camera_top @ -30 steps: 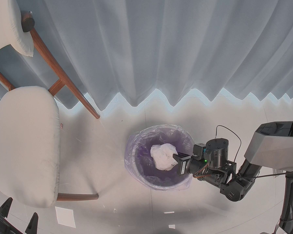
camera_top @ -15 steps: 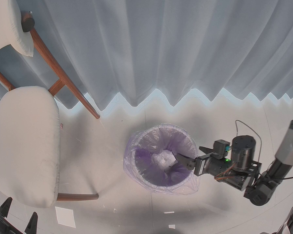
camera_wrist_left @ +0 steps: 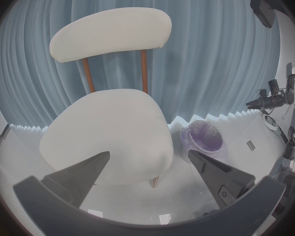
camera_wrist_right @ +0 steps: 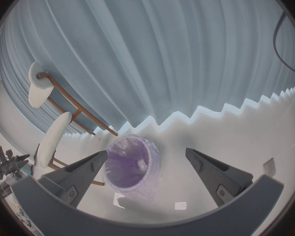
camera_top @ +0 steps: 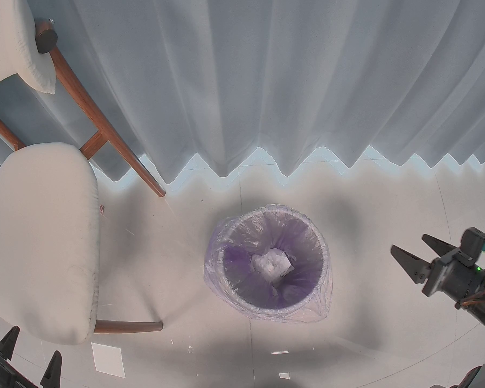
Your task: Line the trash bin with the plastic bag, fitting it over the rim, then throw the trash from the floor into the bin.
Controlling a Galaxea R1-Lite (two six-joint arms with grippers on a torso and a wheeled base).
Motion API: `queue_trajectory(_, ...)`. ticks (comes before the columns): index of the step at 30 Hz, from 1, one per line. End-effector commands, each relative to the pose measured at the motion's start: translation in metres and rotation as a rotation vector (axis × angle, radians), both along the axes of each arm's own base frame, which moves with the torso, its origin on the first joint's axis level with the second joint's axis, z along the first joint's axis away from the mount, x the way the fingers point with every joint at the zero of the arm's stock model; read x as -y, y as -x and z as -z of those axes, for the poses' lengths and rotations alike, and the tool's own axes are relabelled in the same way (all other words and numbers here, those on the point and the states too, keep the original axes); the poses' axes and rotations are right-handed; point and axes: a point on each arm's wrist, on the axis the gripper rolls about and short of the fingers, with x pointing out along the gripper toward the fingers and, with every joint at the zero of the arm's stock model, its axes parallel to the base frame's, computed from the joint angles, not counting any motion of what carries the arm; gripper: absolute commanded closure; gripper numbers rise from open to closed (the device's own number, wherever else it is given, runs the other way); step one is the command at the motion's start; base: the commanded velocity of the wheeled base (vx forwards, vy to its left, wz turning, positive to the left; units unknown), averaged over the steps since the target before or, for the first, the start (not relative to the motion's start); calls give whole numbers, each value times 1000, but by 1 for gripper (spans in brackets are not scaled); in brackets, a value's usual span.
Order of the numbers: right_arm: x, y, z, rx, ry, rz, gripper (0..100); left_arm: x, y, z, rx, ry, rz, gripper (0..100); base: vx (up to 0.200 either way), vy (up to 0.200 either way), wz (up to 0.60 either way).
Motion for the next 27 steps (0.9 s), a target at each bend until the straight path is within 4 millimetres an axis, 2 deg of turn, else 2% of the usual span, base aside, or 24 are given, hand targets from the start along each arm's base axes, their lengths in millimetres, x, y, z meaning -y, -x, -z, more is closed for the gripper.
queue_trajectory(1,41,130,20,158,142,133,0,0,0,5,-2,-2,2,0,0,0,0)
queue_trajectory(2,45,155,39,168,186,131,0,0,0,5,-2,-4,2,0,0,0,0)
queue_trajectory(4,48,173,58,177,236,146,0,0,0,5,-2,-2,2,0,0,0,0)
queue_trajectory(5,49,175,58,151,241,187,0,0,0,5,-2,-4,2,0,0,0,0)
queue_trajectory(7,50,172,55,113,219,293,0,0,0,5,-2,-5,2,0,0,0,0)
queue_trajectory(18,50,173,55,125,204,295,0,0,0,5,-1,-4,7,0,0,0,0)
queue_trajectory(23,48,173,55,129,188,187,0,0,0,5,-1,-4,7,0,0,0,0)
queue_trajectory(27,45,171,63,119,183,74,0,0,0,5,-1,-4,7,0,0,0,0)
